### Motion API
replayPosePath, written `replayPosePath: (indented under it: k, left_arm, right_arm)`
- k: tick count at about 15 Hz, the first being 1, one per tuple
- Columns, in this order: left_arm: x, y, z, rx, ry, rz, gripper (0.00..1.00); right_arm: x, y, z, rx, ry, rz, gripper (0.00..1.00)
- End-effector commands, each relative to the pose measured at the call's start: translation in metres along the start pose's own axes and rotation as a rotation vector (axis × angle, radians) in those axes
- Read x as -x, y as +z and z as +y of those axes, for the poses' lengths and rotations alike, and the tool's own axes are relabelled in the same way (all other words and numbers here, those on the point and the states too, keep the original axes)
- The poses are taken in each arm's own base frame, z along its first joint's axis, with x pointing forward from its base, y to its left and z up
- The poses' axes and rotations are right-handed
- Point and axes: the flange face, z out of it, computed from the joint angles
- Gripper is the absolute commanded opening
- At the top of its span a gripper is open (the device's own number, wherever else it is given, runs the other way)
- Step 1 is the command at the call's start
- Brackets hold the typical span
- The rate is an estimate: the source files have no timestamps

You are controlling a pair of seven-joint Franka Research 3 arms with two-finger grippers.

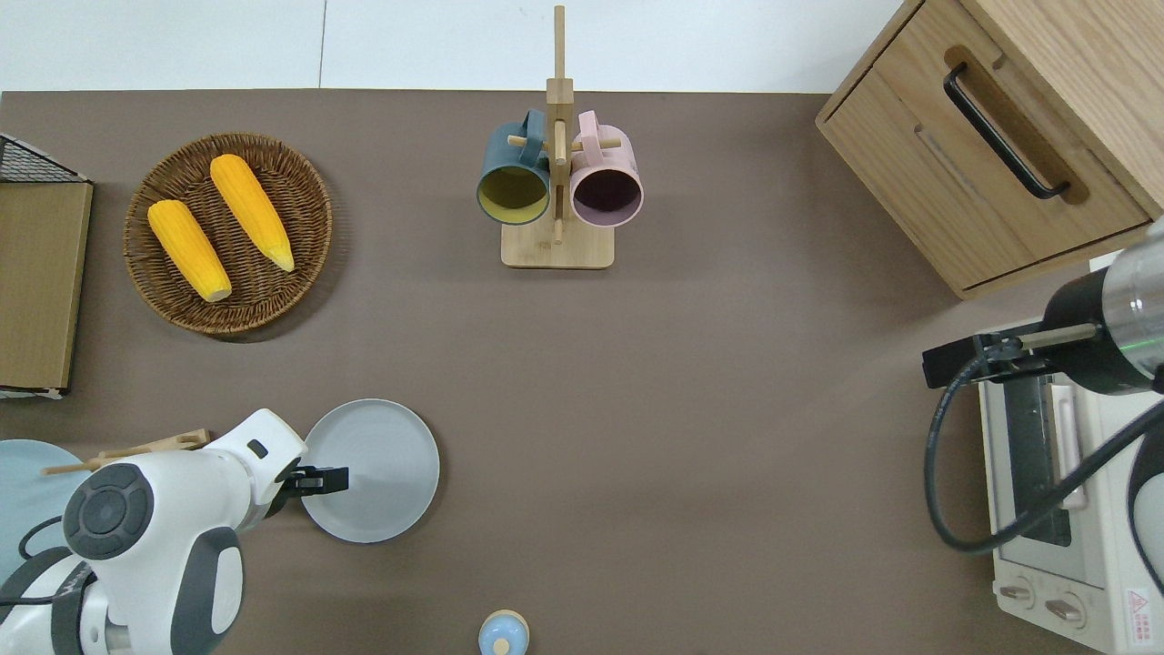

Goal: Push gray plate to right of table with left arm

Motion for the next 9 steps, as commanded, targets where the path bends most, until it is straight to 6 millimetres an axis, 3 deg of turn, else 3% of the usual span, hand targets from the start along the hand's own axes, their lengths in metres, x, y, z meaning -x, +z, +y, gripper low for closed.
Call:
replayPosePath:
  k: [1,3,5,7,9]
  left_arm:
    - [0.0028,0.0114,0.0038,0.009,-0.011,0.003,0.99]
    - [0.0029,0.0162,0.0036,0.009,-0.01,-0.006,0.97]
    - [0.0023,0.018,0.003,0.01,-0.011,-0.004,0.85]
    - [0.0017,0.0193,0.0011,0.01,-0.018,-0.007,0.51]
    - [0.0016,0.0186,-0.0002,0.01,-0.021,-0.006,0.25]
  right_arm:
    - [0.0039,-0.0025,0.0025,-0.008,0.003,-0.005,0.983]
    - [0.004,-0.0032,0.0017,-0.007,0.001,-0.004,0.983]
    - [0.0039,-0.0025,0.0025,-0.008,0.003,-0.005,0.983]
    - [0.004,-0.0025,0.0017,-0.007,0.003,-0.005,0.983]
    - [0.0039,-0.0025,0.0025,-0.008,0.003,-0.005,0.983]
